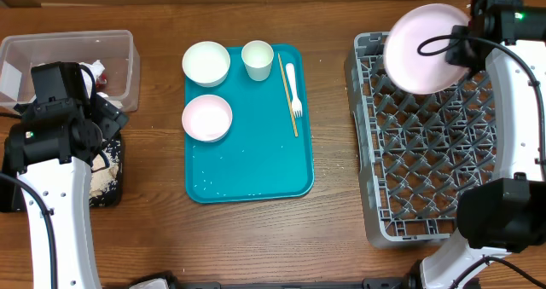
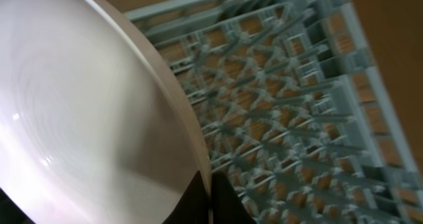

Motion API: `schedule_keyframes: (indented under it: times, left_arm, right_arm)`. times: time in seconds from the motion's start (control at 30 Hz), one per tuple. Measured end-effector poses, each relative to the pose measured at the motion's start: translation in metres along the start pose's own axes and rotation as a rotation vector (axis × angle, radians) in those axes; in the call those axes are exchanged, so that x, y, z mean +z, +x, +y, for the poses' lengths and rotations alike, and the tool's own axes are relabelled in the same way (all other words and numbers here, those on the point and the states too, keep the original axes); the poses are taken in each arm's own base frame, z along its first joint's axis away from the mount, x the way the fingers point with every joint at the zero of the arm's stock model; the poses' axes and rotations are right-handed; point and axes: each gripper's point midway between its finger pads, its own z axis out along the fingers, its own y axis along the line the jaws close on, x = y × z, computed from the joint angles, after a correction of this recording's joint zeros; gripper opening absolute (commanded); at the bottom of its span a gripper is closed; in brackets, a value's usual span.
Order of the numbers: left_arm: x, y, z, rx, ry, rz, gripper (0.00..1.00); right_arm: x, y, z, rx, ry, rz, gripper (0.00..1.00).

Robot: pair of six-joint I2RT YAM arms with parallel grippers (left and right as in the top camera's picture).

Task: Sort waste into correct bins and load items into the dishwasher rack
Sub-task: 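Carry the plate right and stand it upright in the rack's back corner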

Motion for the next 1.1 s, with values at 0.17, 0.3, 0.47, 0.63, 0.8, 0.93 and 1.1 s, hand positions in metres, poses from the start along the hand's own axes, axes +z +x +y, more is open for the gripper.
schedule_keyframes:
  times: [0.17,0.3,0.47,0.63,0.8,0.93,1.1]
  left_arm:
    - [0.0,0.0,0.0,0.0,0.0,0.0,1.0]
    - [0.0,0.0,0.0,0.0,0.0,0.0,1.0]
    - [0.0,0.0,0.0,0.0,0.0,0.0,1.0]
    - [0.0,0.0,0.0,0.0,0.0,0.0,1.0]
    - [0.0,0.0,0.0,0.0,0.0,0.0,1.0]
    - [0.0,0.0,0.0,0.0,0.0,0.0,1.0]
    - [0.0,0.0,0.0,0.0,0.0,0.0,1.0]
  right_arm:
    - [-0.006,-0.027,-0.04,0.02,0.236,-0.121,0.04]
    - [-0.014,-0.039,-0.059,0.04,0.353,-0.174,0.04]
    - [-0.023,-0.04,-0.081,0.047,0.5,-0.188,0.04]
    - [-0.017,-0.03,-0.088,0.025,0.567,-0.155,0.04]
    - [-0.002,-0.018,-0.087,0.003,0.592,-0.124,0.04]
    - [0.007,-0.014,-0.086,-0.002,0.606,-0.119,0.04]
    - [0.013,-0.018,-0.085,-0.002,0.613,-0.143,0.04]
